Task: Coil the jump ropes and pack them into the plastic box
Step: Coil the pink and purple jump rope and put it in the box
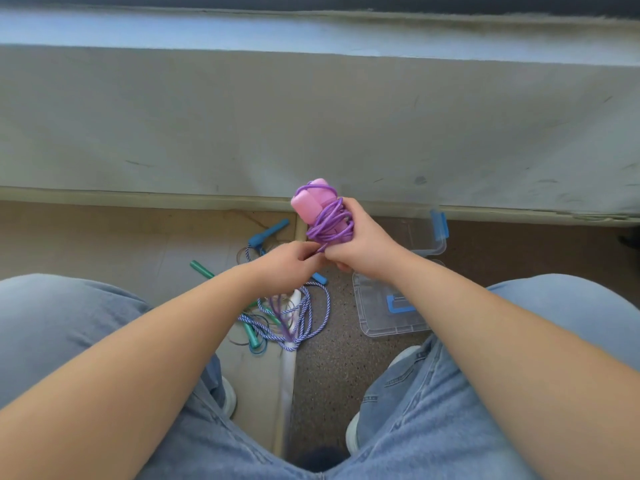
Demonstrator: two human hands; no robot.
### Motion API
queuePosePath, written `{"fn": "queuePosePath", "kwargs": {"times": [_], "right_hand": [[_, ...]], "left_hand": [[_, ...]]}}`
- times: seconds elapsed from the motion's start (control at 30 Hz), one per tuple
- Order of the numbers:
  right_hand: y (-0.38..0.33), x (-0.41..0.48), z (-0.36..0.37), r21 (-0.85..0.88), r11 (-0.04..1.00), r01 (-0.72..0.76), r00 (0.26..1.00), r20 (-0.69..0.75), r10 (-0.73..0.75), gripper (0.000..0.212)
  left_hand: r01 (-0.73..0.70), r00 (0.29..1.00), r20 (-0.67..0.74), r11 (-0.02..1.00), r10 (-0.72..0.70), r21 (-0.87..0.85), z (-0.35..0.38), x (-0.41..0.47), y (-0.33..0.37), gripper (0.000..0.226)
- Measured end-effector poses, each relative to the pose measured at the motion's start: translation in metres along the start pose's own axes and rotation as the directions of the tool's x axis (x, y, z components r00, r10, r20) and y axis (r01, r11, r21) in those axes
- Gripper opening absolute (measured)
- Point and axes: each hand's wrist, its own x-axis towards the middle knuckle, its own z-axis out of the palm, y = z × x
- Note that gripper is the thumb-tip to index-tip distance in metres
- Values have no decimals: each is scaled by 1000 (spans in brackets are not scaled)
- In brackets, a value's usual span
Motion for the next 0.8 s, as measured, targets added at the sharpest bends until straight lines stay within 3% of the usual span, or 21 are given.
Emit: {"fn": "queuePosePath", "kwargs": {"times": [0.03, 0.07, 0.13, 0.2, 0.27, 0.37, 0.43, 0.5, 0.6, 0.67, 0.8], "right_hand": [[1, 0, -2, -83, 996, -24, 1000, -17, 23, 72], [3, 1, -5, -184, 981, -66, 997, -56, 57, 73], [8, 1, -10, -398, 901, -174, 982, -142, 127, 67], [17, 2, -10, -589, 772, -241, 971, -135, 200, 58], [23, 1, -5, -702, 680, -211, 969, -59, 239, 52], [19, -6, 6, -784, 619, -46, 970, 113, 215, 51], [14, -11, 15, -830, 542, 133, 947, 267, 176, 43], [10, -15, 22, -806, 515, 292, 899, 415, 141, 27], [4, -20, 26, -718, 567, 403, 848, 527, 65, 8], [0, -23, 25, -673, 602, 431, 840, 543, 6, 12], [-5, -24, 20, -606, 695, 386, 878, 472, -76, 38]], "left_hand": [[-29, 999, -26, 972, 36, 235, -2, 3, -5, 29], [-62, 997, -26, 928, 77, 366, -3, 3, -10, 31], [-178, 983, 37, 865, 182, 469, -4, 2, -11, 25], [-338, 938, 137, 747, 319, 573, -4, 1, -7, 24], [-483, 848, 181, 588, 497, 648, -7, 2, -3, 31], [-463, 791, 130, 446, 597, 766, -17, 4, 3, 49], [-385, 757, -23, 474, 653, 792, -23, 2, 2, 49], [-306, 762, -165, 574, 626, 760, -25, 2, -1, 48], [-197, 910, -186, 780, 371, 594, -23, 4, -7, 56], [-118, 962, -166, 880, 216, 461, -27, 6, -13, 60], [22, 975, -219, 977, 25, 212, -36, 7, -16, 59]]}}
